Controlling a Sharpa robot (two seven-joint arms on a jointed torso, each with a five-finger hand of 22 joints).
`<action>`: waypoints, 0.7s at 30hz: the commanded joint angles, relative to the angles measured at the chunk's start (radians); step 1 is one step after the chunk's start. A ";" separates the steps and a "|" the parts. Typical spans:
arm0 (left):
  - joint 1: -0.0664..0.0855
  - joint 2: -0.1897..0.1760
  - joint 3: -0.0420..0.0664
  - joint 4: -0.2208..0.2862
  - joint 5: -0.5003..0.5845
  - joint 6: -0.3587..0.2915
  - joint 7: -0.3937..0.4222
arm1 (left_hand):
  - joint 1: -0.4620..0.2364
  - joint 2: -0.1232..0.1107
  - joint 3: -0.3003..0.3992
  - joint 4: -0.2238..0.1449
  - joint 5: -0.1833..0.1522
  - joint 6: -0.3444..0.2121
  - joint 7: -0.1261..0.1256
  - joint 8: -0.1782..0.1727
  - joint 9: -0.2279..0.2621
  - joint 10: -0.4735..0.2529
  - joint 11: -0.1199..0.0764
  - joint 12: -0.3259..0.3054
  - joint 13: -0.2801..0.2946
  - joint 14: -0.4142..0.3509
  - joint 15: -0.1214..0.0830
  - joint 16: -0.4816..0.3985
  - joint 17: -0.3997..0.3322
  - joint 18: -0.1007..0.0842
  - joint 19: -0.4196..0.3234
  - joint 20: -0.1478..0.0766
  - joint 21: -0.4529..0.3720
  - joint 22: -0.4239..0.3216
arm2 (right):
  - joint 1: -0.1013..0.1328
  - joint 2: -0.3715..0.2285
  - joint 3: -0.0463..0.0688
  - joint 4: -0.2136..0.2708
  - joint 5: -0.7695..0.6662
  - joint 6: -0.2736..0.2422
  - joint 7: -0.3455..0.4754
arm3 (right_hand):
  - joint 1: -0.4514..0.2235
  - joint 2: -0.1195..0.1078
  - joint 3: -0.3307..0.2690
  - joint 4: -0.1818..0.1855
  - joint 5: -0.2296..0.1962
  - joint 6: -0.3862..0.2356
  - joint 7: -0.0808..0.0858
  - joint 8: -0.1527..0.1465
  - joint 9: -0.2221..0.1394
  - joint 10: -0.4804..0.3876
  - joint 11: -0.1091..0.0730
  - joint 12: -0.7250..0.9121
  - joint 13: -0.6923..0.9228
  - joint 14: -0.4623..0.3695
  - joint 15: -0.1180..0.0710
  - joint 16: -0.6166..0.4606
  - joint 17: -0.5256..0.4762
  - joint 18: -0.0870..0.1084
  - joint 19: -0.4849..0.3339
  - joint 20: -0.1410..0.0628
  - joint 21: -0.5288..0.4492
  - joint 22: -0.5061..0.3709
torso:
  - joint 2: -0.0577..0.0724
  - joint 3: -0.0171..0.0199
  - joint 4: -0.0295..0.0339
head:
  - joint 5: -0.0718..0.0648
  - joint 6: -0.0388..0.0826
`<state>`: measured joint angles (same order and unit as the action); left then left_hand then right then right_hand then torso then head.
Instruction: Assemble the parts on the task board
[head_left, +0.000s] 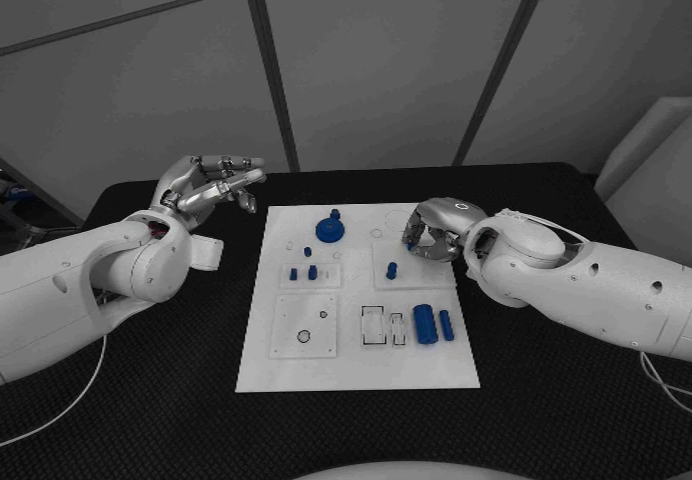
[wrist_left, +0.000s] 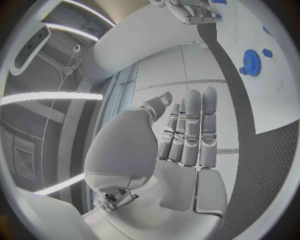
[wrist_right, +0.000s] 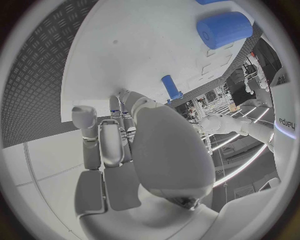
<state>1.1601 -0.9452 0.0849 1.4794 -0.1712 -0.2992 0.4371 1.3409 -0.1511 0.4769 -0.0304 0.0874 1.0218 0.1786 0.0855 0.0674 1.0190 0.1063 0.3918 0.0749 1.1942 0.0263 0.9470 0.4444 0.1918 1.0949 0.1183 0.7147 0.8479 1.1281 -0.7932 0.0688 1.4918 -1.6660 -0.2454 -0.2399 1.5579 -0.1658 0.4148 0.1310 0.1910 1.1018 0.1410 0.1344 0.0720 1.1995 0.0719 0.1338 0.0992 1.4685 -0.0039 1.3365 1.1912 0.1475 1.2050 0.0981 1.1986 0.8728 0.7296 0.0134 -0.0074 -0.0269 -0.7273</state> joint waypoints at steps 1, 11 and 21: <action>0.001 0.000 0.001 -0.001 0.005 -0.005 0.011 | 0.000 0.006 -0.006 -0.001 -0.004 -0.005 -0.003 0.004 0.000 -0.007 0.000 0.006 -0.001 -0.008 -0.003 -0.006 -0.002 -0.009 -0.002 0.006 -0.003 -0.002 | -0.010 0.005 -0.008 0.000 -0.008 0.061 -0.010 | -0.008 0.002 0.005 0.000 -0.004 0.006 0.003 -0.006 -0.001 0.006 0.002 -0.005 -0.001 0.032 -0.005 0.007 0.000 -0.013 0.003 -0.003 0.004 0.002 | 0.000 0.0000 -0.0006 | 0.001 0.000; 0.001 0.000 0.001 -0.002 0.005 -0.007 0.007 | 0.003 0.009 -0.005 -0.002 -0.004 -0.005 -0.003 0.006 0.000 -0.012 0.001 0.008 -0.002 -0.011 -0.002 -0.009 -0.004 -0.009 -0.003 0.006 -0.006 -0.003 | -0.011 0.008 -0.008 0.002 -0.052 0.075 -0.029 | -0.031 0.011 0.033 -0.031 -0.007 0.047 -0.008 0.004 0.006 0.044 -0.008 -0.004 -0.001 0.032 -0.012 0.012 0.003 -0.015 0.005 -0.006 0.016 0.016 | -0.001 -0.0003 0.0014 | 0.000 -0.004; 0.001 -0.003 0.001 -0.007 0.005 -0.009 -0.004 | 0.006 0.011 -0.005 -0.004 -0.004 -0.007 -0.001 0.008 0.000 -0.021 0.003 0.009 -0.004 -0.015 -0.001 -0.014 -0.007 -0.009 -0.004 0.007 -0.011 -0.006 | -0.014 0.010 -0.008 0.014 -0.085 -0.014 -0.049 | -0.050 0.019 0.037 -0.042 -0.014 0.065 -0.014 0.008 0.009 0.063 -0.016 -0.004 0.002 0.035 -0.018 0.019 0.012 -0.018 0.015 -0.012 0.028 0.036 | -0.001 0.0005 -0.0001 | 0.000 -0.004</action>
<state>1.1601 -0.9475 0.0849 1.4734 -0.1701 -0.3056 0.4338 1.3463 -0.1457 0.4742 -0.0332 0.0874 1.0218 0.1786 0.0899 0.0672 1.0060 0.1094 0.3972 0.0728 1.1867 0.0269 0.9373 0.4379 0.1917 1.0913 0.1220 0.7103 0.8429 1.1222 -0.7877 0.0678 1.5030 -1.7316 -0.2502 -0.2732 1.5165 -0.1460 0.4503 0.0948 0.1800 1.1599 0.1264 0.1384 0.0804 1.2546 0.0587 0.1275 0.1001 1.4650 -0.0147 1.3524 1.2023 0.1476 1.2155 0.0875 1.2219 0.9080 0.7284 0.0132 -0.0070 -0.0268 -0.7324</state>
